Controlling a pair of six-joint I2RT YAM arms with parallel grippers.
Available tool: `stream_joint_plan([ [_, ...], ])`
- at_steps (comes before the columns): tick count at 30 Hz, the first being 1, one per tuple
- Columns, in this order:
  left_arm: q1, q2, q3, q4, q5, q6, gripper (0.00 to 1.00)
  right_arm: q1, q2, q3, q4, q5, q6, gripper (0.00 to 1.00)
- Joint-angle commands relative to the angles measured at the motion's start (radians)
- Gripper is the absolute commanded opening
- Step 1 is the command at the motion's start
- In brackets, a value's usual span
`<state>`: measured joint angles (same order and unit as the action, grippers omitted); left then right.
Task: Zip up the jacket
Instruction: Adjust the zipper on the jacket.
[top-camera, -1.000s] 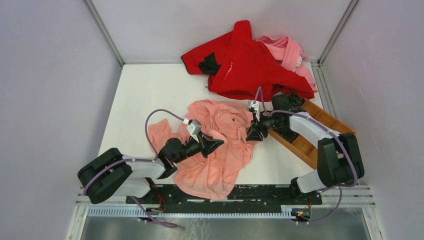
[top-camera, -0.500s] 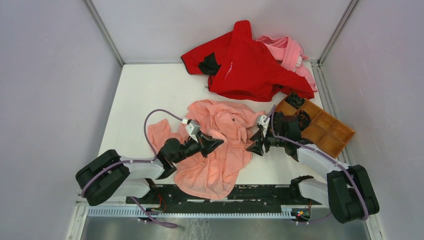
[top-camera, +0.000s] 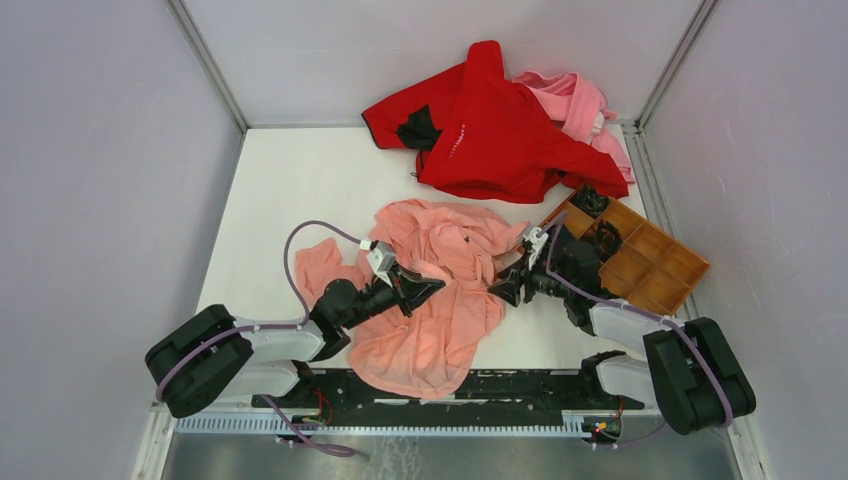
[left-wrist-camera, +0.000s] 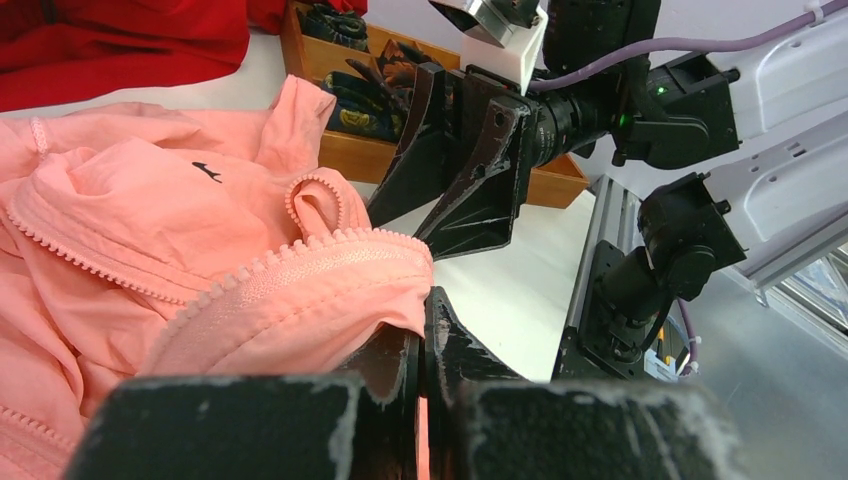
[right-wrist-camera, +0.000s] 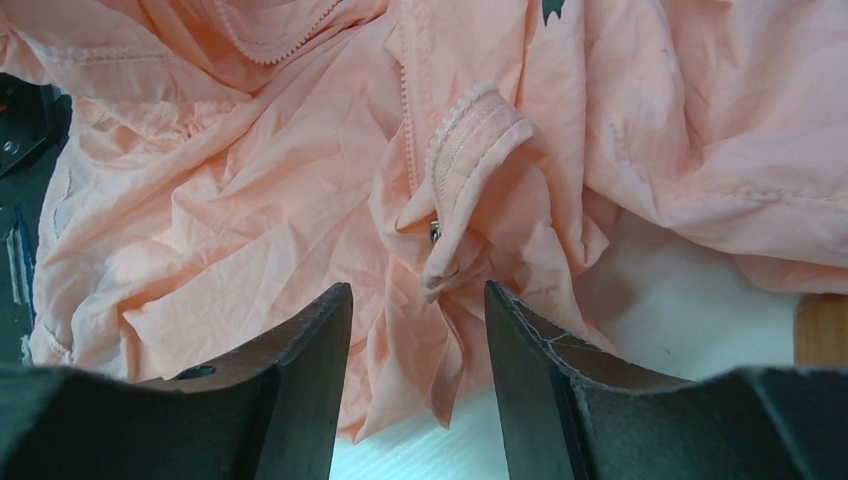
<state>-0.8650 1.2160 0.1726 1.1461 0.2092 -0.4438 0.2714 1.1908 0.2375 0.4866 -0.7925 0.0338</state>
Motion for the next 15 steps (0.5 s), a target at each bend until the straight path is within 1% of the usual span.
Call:
stream_joint_plan([
  [1, 0.005, -0.014, -0.004, 0.024, -0.025, -0.001, 0.02, 0.031, 0.021, -0.014, 0.135, 0.056, 0.052, 0.56],
  [4, 0.004, -0.016, -0.004, 0.024, -0.027, 0.001, 0.02, 0.045, 0.032, -0.017, 0.142, 0.082, 0.054, 0.54],
  [7, 0.003, -0.014, -0.004, 0.024, -0.027, -0.001, 0.02, 0.046, 0.045, -0.016, 0.144, 0.116, 0.056, 0.5],
  [15, 0.004, -0.017, -0.005, 0.024, -0.027, -0.003, 0.02, 0.047, 0.088, -0.006, 0.177, 0.126, 0.079, 0.39],
])
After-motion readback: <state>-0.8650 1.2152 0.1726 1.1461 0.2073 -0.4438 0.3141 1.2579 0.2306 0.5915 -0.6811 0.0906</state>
